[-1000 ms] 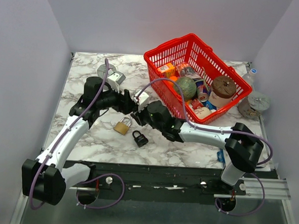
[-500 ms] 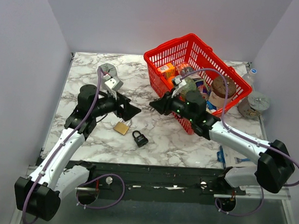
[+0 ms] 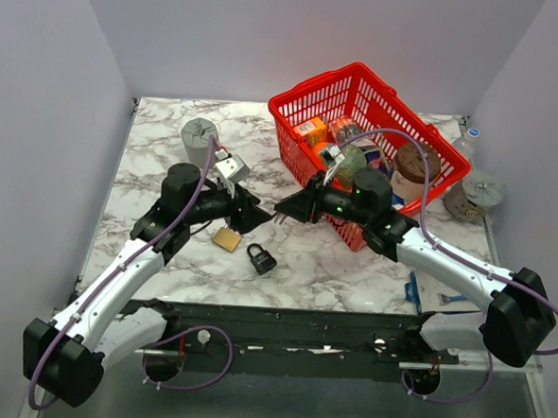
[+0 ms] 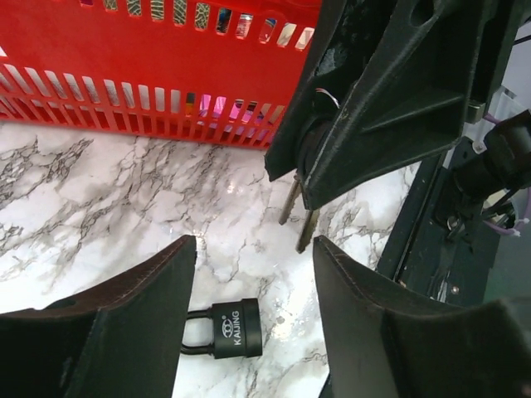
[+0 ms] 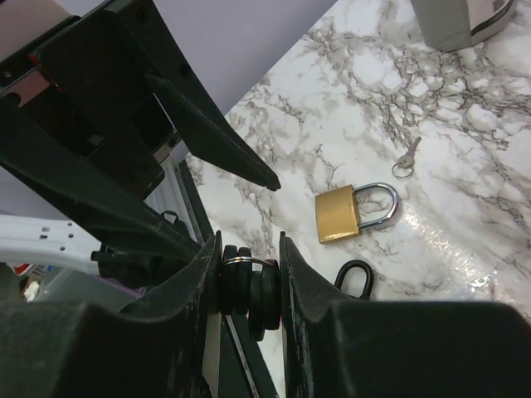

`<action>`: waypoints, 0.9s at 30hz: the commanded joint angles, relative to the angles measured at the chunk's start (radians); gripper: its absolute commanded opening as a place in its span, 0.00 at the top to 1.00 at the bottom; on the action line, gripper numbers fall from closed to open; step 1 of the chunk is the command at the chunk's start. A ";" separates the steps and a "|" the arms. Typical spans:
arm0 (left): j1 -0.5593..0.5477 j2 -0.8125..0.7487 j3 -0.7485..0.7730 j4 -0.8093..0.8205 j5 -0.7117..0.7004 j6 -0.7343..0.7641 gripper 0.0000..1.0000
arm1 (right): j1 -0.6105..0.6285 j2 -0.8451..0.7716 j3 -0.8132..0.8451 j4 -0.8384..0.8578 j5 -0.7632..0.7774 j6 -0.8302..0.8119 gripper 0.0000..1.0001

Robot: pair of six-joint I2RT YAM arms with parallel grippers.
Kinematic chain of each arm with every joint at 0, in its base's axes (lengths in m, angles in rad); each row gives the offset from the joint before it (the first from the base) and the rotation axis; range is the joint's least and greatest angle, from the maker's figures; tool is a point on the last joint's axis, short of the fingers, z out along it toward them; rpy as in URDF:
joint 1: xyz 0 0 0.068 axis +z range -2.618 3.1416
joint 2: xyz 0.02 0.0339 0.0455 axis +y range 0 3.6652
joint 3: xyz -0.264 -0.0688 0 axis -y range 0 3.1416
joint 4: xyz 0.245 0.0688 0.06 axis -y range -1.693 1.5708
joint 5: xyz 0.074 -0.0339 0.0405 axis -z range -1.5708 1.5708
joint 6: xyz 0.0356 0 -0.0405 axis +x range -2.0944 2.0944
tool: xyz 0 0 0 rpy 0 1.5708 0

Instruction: Unlock with the key

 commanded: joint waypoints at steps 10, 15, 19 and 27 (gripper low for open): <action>-0.028 0.027 0.019 -0.020 0.016 0.039 0.39 | 0.001 0.023 0.037 -0.018 -0.087 0.047 0.99; -0.036 0.044 0.022 -0.023 0.029 0.036 0.39 | 0.001 0.037 0.047 -0.017 -0.101 0.052 0.99; -0.042 0.073 0.033 -0.034 0.051 0.035 0.45 | 0.001 0.046 0.051 -0.014 -0.110 0.057 0.99; -0.048 0.075 0.034 -0.040 0.040 0.038 0.80 | 0.001 0.054 0.044 -0.014 -0.101 0.054 0.99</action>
